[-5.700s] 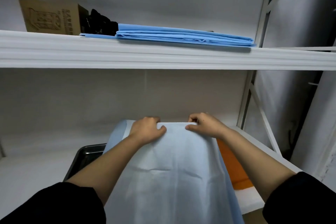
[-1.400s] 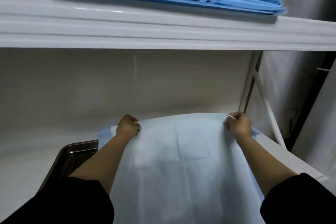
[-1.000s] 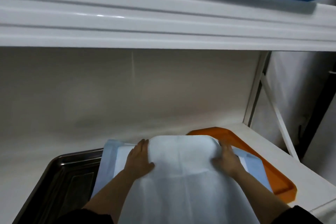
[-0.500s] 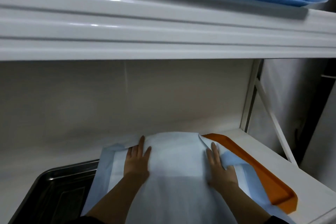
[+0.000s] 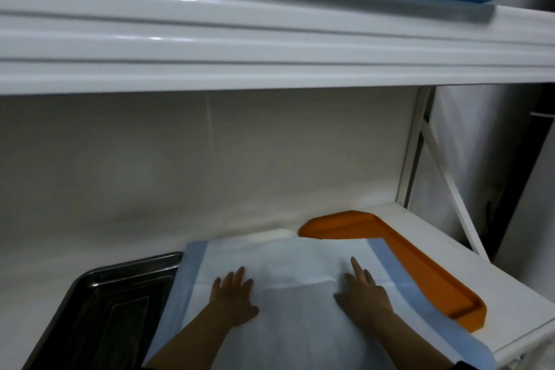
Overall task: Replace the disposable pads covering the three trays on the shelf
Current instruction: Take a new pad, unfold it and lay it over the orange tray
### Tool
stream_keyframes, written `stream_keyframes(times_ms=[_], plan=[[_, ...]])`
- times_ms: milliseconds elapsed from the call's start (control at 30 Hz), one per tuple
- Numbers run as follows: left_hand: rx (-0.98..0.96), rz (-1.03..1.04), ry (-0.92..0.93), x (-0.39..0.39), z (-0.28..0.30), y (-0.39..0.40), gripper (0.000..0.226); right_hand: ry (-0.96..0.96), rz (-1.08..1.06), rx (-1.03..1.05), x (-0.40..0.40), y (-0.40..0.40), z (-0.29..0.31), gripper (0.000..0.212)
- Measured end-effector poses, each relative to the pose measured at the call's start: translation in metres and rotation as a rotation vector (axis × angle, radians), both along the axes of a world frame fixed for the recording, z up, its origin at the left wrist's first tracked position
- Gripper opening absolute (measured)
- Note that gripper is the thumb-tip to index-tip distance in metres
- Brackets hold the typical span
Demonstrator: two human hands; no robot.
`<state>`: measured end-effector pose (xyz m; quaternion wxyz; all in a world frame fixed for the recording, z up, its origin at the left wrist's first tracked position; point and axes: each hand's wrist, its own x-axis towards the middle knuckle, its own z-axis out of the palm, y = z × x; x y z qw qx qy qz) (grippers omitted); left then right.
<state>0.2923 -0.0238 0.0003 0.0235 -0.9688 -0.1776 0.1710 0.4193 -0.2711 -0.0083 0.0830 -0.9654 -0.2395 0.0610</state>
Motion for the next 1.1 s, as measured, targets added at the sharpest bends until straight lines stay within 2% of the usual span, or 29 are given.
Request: stream_keyframes(times_ms=[167, 200, 300, 433, 567, 733, 833, 933, 1033, 1100], plan=[[-0.068, -0.016, 0.011, -0.028, -0.002, -0.020, 0.069, -0.035, 0.156, 0.018, -0.044, 0.010, 0.001, 0.067], [-0.078, -0.022, 0.014, -0.036, -0.002, -0.025, 0.069, -0.018, 0.186, 0.018, -0.056, 0.012, 0.003, 0.074], [-0.108, -0.038, 0.008, -0.057, -0.003, -0.035, 0.069, 0.049, 0.322, 0.030, -0.093, 0.015, 0.008, 0.118], [-0.150, -0.053, 0.023, -0.086, -0.001, -0.044, 0.070, 0.112, 0.577, -0.038, -0.134, 0.002, 0.009, 0.124], [-0.178, -0.089, 0.041, -0.106, 0.000, -0.055, 0.076, -0.004, 0.710, -0.133, -0.155, -0.014, 0.000, 0.105], [-0.237, -0.192, 0.047, -0.114, 0.002, -0.076, 0.084, -0.168, 0.843, -0.212, -0.159, -0.034, -0.009, 0.102], [-0.259, -0.268, 0.052, -0.115, 0.001, -0.089, 0.092, -0.198, 0.817, -0.273, -0.158, -0.046, -0.011, 0.089], [-0.272, -0.327, 0.070, -0.115, 0.001, -0.098, 0.101, -0.285, 0.766, -0.263, -0.154, -0.050, -0.012, 0.050], [-0.249, -0.358, 0.071, -0.116, -0.001, -0.108, 0.104, -0.441, 0.659, -0.239, -0.151, -0.050, -0.014, 0.044], [-0.227, -0.344, 0.034, -0.117, -0.005, -0.114, 0.101, -0.458, 0.603, -0.217, -0.146, -0.049, -0.014, 0.041]])
